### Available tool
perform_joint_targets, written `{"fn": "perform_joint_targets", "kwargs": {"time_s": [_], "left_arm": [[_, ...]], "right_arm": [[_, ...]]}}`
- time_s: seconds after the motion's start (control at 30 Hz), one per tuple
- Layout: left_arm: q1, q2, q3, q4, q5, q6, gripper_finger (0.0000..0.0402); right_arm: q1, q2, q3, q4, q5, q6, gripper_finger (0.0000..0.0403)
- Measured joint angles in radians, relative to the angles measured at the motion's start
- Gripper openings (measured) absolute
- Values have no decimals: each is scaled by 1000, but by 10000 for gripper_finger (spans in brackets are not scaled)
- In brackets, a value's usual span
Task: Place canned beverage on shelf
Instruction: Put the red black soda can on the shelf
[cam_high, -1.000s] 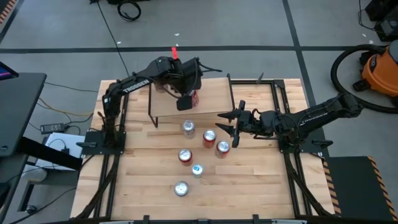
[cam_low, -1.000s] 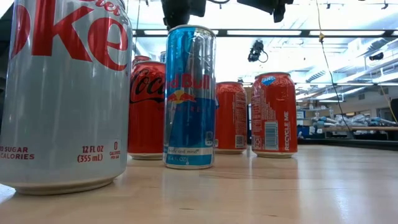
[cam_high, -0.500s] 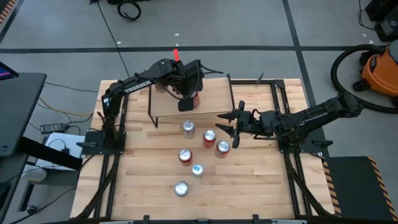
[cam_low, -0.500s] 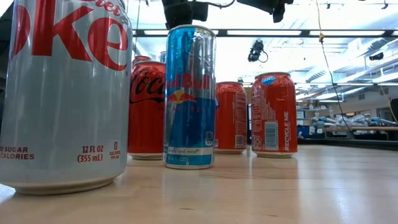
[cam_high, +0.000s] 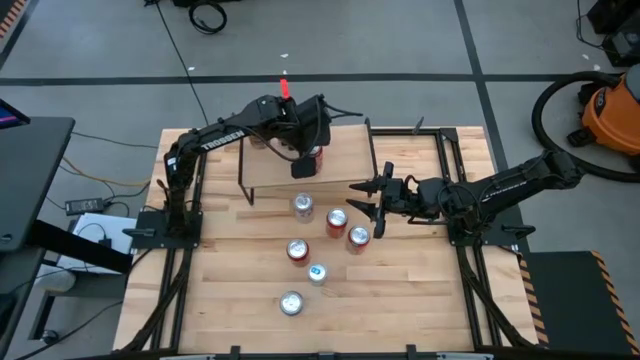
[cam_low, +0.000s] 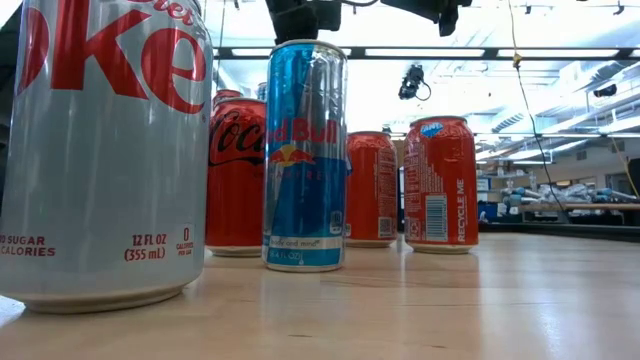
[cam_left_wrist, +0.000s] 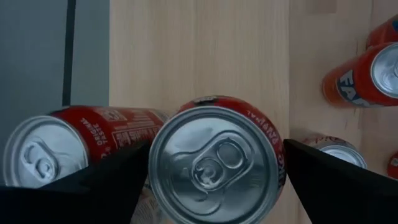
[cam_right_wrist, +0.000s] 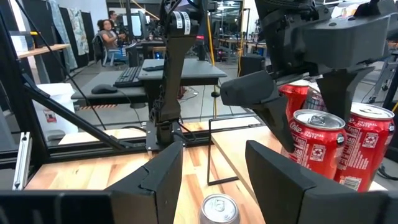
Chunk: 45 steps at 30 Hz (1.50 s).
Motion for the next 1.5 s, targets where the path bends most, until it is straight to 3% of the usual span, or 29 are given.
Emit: {"fn": "perform_joint_targets", "kwargs": {"time_s": [0.23,0.63,0.93,1.2,1.5], "left_arm": [[-13,-8,18,18,-21,42,373],[-72,-10,174,5,-50,61,373],[-212,-7,180,-188,68,-68,373],[-364,-44,52,-198,63,-146,373],[-504,-113,-276,-74,65,-199,373]], "right_arm": [[0,0,0,-1,0,0,185],[0,0,0,-7,0,0,185],[6,0,0,-14,0,0,185],[15,0,0,-14,0,-3,185],[15,0,0,-21,0,-1,185]]}}
